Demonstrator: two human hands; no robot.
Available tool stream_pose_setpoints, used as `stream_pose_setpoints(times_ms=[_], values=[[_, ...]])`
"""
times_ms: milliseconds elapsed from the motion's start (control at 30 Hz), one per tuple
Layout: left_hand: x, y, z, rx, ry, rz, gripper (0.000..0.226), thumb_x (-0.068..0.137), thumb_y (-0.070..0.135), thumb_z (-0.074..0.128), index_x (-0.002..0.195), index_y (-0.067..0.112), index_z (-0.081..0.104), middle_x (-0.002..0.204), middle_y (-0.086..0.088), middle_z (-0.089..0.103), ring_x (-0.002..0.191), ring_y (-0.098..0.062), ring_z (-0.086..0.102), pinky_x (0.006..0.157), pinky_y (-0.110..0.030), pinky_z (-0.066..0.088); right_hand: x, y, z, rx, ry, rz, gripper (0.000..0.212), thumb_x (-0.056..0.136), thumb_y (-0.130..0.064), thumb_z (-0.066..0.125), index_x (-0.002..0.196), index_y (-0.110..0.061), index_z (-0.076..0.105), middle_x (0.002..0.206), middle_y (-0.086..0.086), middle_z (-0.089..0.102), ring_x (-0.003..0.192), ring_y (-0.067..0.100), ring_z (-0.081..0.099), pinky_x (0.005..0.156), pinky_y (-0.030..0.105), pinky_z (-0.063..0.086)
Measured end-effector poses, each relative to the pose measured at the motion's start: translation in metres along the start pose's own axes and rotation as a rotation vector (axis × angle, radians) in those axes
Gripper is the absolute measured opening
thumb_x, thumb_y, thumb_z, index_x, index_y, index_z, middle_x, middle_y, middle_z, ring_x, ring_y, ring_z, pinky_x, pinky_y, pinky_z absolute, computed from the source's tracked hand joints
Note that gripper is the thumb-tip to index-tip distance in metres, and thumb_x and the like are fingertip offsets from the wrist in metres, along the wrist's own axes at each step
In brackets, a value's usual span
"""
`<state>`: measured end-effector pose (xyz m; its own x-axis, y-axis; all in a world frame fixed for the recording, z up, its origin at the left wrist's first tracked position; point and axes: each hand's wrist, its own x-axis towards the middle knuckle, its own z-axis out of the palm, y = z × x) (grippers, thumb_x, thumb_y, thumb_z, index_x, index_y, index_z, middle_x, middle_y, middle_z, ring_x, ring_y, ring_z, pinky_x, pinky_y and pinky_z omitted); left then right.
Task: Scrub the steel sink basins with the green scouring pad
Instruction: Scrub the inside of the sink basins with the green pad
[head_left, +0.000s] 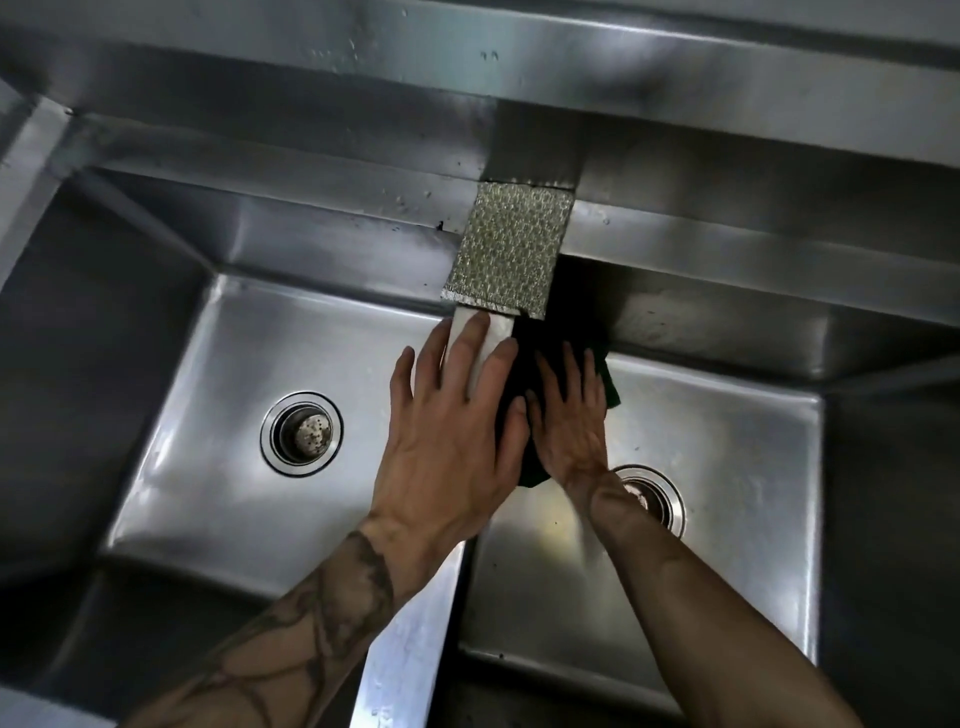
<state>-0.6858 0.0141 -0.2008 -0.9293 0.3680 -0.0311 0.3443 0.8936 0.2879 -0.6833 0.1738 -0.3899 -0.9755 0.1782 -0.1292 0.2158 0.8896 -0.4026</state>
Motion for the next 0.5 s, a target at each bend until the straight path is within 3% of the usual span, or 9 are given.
stream_pose_setpoints(times_ms=[100,200,333,500], values=[[0.002,0.000,0.001,-0.001,0.019,0.013,0.051,0.104,0.036,0.043,0.150,0.017,0.051,0.164,-0.013,0.042,0.151,-0.041,0.039,0.117,-0.062,0.035,-0.007,-0.012,0.007,-0.076,-0.035,0.020,0.057,0.107,-0.039,0.042,0.161,-0.026,0.030,0.169,0.012,0.021,0.159,0.038,0.007,0.127,0.052,0.013],[0.002,0.000,0.000,0.009,0.004,0.010,0.051,0.104,0.037,0.044,0.151,0.018,0.050,0.165,-0.013,0.041,0.151,-0.041,0.038,0.118,-0.062,0.035,-0.061,-0.014,0.010,-0.040,-0.044,-0.102,0.063,0.102,-0.037,0.048,0.160,-0.023,0.030,0.168,0.013,0.026,0.158,0.038,0.012,0.125,0.056,0.021],[0.000,-0.001,-0.001,0.020,-0.002,0.020,0.053,0.104,0.038,0.043,0.152,0.016,0.049,0.166,-0.014,0.040,0.151,-0.042,0.038,0.117,-0.063,0.035,-0.130,-0.009,0.017,-0.050,-0.141,-0.217,0.065,0.103,-0.050,0.044,0.161,-0.025,0.029,0.170,0.011,0.020,0.160,0.036,0.004,0.125,0.059,0.020],[0.002,0.000,-0.001,0.005,0.009,0.023,0.054,0.102,0.038,0.042,0.150,0.016,0.051,0.165,-0.015,0.042,0.151,-0.043,0.039,0.117,-0.064,0.037,-0.054,-0.008,0.009,-0.132,-0.124,-0.140,0.070,0.098,-0.049,0.040,0.162,-0.023,0.025,0.170,0.016,0.019,0.158,0.041,0.007,0.124,0.060,0.018]])
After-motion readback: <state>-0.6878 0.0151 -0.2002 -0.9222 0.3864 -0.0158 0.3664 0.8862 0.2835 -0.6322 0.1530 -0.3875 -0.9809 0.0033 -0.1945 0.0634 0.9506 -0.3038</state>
